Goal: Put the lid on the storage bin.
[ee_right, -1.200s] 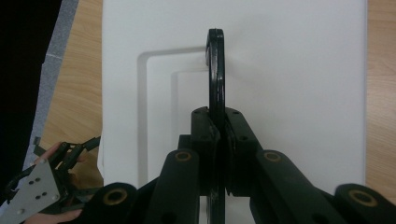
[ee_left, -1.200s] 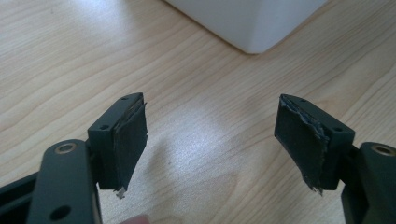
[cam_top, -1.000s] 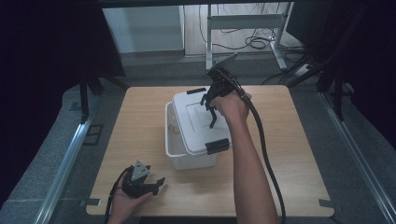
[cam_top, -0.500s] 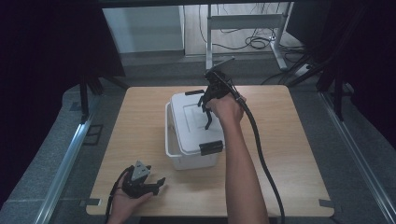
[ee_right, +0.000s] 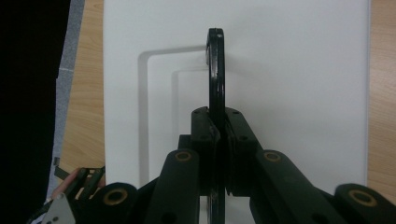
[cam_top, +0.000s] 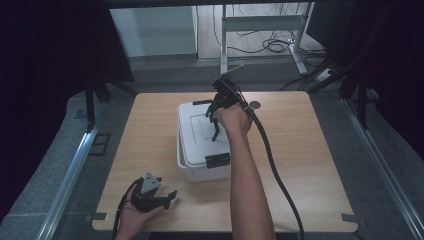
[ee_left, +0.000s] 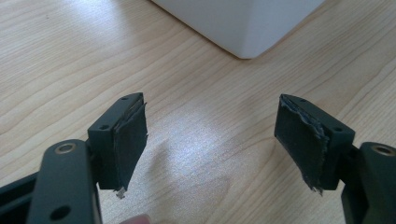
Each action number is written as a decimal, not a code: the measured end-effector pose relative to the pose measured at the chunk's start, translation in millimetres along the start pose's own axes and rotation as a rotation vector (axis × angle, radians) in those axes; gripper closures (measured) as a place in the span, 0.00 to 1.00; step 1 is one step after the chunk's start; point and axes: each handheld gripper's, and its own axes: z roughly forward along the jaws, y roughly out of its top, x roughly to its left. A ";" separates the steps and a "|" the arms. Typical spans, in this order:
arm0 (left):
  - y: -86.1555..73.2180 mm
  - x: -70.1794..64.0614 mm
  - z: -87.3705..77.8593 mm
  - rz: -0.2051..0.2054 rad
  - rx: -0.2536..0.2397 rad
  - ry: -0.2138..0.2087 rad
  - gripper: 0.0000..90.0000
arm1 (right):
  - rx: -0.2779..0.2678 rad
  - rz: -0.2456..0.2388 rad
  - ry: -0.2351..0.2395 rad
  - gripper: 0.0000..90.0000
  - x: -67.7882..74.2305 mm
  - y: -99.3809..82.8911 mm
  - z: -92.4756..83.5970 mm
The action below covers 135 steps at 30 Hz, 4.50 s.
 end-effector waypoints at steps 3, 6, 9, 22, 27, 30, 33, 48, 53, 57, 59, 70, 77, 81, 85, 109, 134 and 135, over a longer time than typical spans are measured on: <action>0.1 -0.3 0.3 0.002 0.001 -0.002 0.28 | -0.003 0.013 0.004 0.94 2.3 -0.2 4.7; 0.1 -0.5 0.1 0.004 0.001 -0.004 0.28 | -0.009 0.020 0.010 0.94 5.5 0.1 8.7; 0.1 -0.3 0.1 0.002 0.000 -0.004 0.28 | -0.014 0.021 0.011 0.94 6.2 0.6 9.8; -0.5 -0.8 2.6 0.005 0.006 -0.007 0.28 | -0.026 0.060 0.042 0.94 1.8 0.4 23.8; -0.5 -1.6 3.1 0.008 0.007 -0.008 0.28 | -0.041 0.077 0.053 0.94 0.6 -1.2 24.7; -0.5 -1.7 3.2 0.009 0.008 -0.009 0.28 | -0.051 0.082 0.057 0.94 -0.1 -2.1 25.4; -0.5 -1.6 3.3 0.009 0.009 -0.009 0.28 | -0.057 0.090 0.053 0.94 -1.0 -2.5 26.9; -0.9 -1.0 3.9 0.011 0.010 -0.007 0.28 | -0.052 0.015 0.019 0.80 -1.4 -2.8 33.2; -1.9 -0.4 3.5 0.010 0.015 -0.005 0.28 | -0.072 -0.014 0.043 0.75 -0.8 -1.9 25.1; -2.2 0.2 2.6 0.005 0.012 0.000 0.28 | -0.078 -0.039 0.040 0.69 -3.2 -1.8 19.1; -2.5 0.5 2.7 0.007 0.015 0.003 0.28 | -0.089 -0.061 0.036 0.66 -4.6 -1.7 14.7; -3.9 2.9 2.0 0.002 0.019 0.011 0.28 | -0.119 -0.162 0.034 0.58 -10.9 -6.8 1.6; -4.3 3.1 3.6 0.008 0.026 0.014 0.28 | -0.144 -0.197 0.042 0.56 -23.5 -9.4 -6.1; -4.2 3.0 3.8 0.008 0.030 0.016 0.28 | -0.175 -0.226 0.047 0.55 -35.1 -13.3 -10.4; -4.2 3.1 3.7 0.012 0.032 0.018 0.28 | -0.188 -0.215 0.054 0.55 -49.7 -16.7 -15.0; -4.9 3.3 5.0 0.009 0.036 0.029 0.28 | -0.263 -0.178 0.078 0.49 -145.9 -52.7 -22.2; -5.3 2.4 4.9 0.009 0.041 0.034 0.28 | -0.383 -0.177 0.074 0.46 -210.6 -119.4 20.6; -5.3 2.6 5.1 0.007 0.041 0.034 0.28 | -0.392 -0.174 0.080 0.46 -213.2 -123.1 23.0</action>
